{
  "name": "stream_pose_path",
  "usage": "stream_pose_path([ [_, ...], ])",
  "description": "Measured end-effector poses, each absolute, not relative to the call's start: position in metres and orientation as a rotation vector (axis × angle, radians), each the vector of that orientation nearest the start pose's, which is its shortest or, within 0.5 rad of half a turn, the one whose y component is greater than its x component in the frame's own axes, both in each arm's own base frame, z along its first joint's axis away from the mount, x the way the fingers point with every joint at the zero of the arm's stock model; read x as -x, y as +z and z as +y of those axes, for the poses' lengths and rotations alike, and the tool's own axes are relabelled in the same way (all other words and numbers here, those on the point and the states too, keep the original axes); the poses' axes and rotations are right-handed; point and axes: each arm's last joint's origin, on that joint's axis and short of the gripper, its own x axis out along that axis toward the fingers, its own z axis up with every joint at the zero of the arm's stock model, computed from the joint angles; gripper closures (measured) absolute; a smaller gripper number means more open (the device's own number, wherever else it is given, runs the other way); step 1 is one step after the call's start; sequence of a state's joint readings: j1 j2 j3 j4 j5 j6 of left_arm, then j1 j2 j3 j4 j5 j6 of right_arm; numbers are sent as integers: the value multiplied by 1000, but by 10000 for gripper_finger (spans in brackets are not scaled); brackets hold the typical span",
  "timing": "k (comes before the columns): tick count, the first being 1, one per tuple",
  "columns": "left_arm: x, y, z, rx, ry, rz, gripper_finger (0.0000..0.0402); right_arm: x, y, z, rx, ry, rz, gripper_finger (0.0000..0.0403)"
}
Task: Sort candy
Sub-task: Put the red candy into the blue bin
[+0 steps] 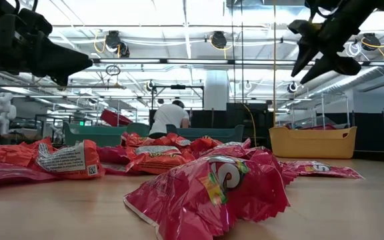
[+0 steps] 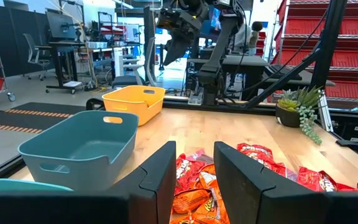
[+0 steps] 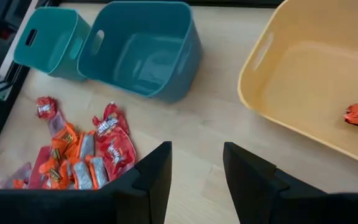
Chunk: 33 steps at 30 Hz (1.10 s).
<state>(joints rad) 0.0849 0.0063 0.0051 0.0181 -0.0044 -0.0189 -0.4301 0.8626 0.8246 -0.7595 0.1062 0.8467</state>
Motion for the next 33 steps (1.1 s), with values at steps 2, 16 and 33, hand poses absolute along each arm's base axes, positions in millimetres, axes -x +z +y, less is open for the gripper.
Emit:
stream_pose_path([
  [2,-97,167,8,18,89,-18,284,-149,286,-72,-910,-818,530,266],
  [16,-97,167,8,18,89,-18,284,-158,283,-76,-861,-821,530,265],
  [33,-97,167,8,18,89,-18,284,-160,284,-81,-766,-899,497,161],
])
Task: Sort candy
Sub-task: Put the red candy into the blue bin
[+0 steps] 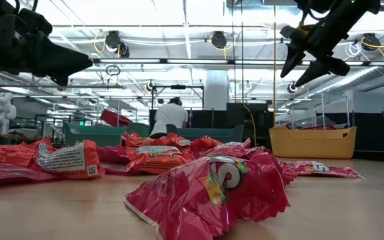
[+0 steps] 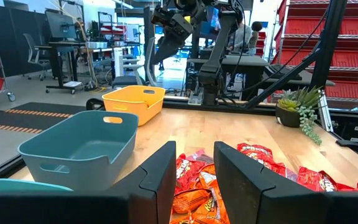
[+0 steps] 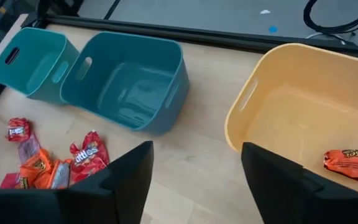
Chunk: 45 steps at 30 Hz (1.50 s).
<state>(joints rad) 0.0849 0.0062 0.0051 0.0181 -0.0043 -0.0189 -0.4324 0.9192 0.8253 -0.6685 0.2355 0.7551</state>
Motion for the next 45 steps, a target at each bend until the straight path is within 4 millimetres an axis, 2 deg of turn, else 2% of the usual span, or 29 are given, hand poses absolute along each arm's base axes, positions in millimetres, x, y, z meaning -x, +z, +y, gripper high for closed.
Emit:
stream_pose_path([
  [6,-97,166,8,18,89,-18,284,-160,282,-81,-758,-891,528,161],
  [10,-97,167,8,18,89,-18,284,-165,283,-78,-720,-712,580,168],
  [15,-97,166,8,18,89,-18,284,-176,277,-63,-654,-536,685,183],
  [23,-97,167,8,18,89,-18,284,-208,256,-30,-563,-372,845,195],
  [31,-97,166,8,18,89,-18,284,-237,227,15,-439,-196,984,196],
  [37,-97,167,8,18,89,-18,284,-253,209,48,-285,-79,996,196],
  [41,-97,166,8,18,89,-18,284,-264,191,65,-164,5,1011,196],
  [45,-97,167,8,18,89,-18,284,-272,169,77,-122,34,1067,196],
])
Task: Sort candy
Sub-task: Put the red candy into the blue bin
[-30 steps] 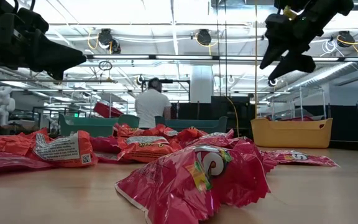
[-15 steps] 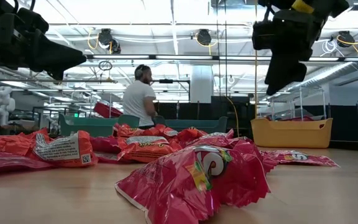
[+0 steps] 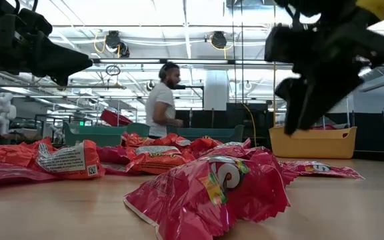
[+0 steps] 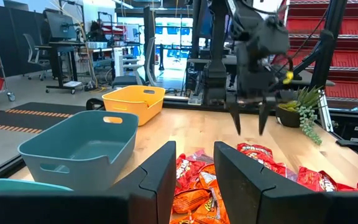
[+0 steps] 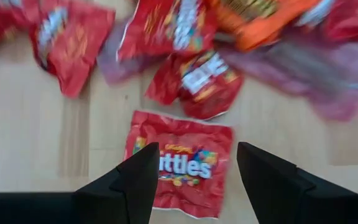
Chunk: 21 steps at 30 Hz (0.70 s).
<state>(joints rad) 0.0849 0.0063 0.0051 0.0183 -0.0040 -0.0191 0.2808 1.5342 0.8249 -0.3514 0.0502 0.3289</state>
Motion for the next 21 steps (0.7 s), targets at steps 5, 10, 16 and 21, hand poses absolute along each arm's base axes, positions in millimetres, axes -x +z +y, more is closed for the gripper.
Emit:
stream_pose_path([
  [5,-97,167,8,19,89,-18,284,-279,141,81,-136,-11,1145,196],
  [10,-97,167,8,18,89,-18,284,-285,118,83,-189,-75,1201,196],
  [16,-97,166,8,18,89,-18,284,-284,119,82,-281,-172,1185,241],
  [21,-97,167,8,19,89,-18,284,-275,142,79,-348,-199,1141,349],
])
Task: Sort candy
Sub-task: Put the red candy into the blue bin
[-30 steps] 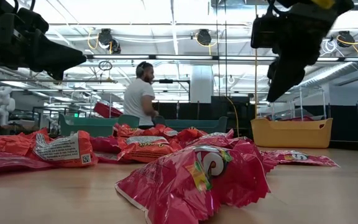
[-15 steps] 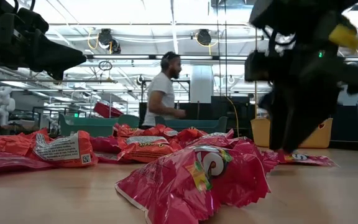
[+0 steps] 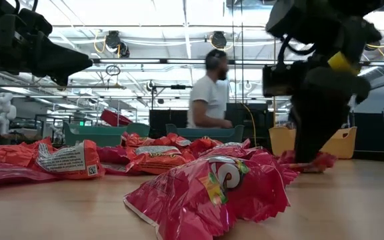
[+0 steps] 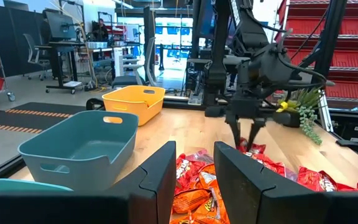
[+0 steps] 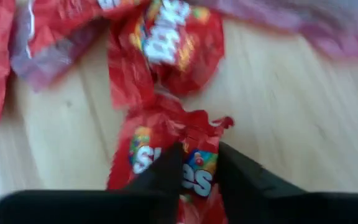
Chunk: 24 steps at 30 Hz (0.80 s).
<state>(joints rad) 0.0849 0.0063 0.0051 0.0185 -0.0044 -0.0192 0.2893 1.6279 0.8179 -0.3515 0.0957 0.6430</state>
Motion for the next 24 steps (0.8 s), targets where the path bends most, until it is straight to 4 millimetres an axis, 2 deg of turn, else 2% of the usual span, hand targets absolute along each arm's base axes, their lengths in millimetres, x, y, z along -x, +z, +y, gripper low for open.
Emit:
stream_pose_path([
  [1,-97,167,8,18,89,-19,284,-273,150,78,-371,-202,1119,373],
  [3,-97,166,8,18,89,-18,284,-270,168,78,-415,-202,1056,388],
  [9,-97,166,8,18,89,-18,284,-257,214,65,-433,-337,813,385],
  [13,-97,167,8,18,89,-18,284,-258,249,54,-382,-396,672,394],
  [19,-97,167,8,18,89,-18,284,-279,306,22,-290,-491,499,396],
  [24,-97,167,8,18,89,-19,284,-305,332,-21,-289,-608,443,397],
])
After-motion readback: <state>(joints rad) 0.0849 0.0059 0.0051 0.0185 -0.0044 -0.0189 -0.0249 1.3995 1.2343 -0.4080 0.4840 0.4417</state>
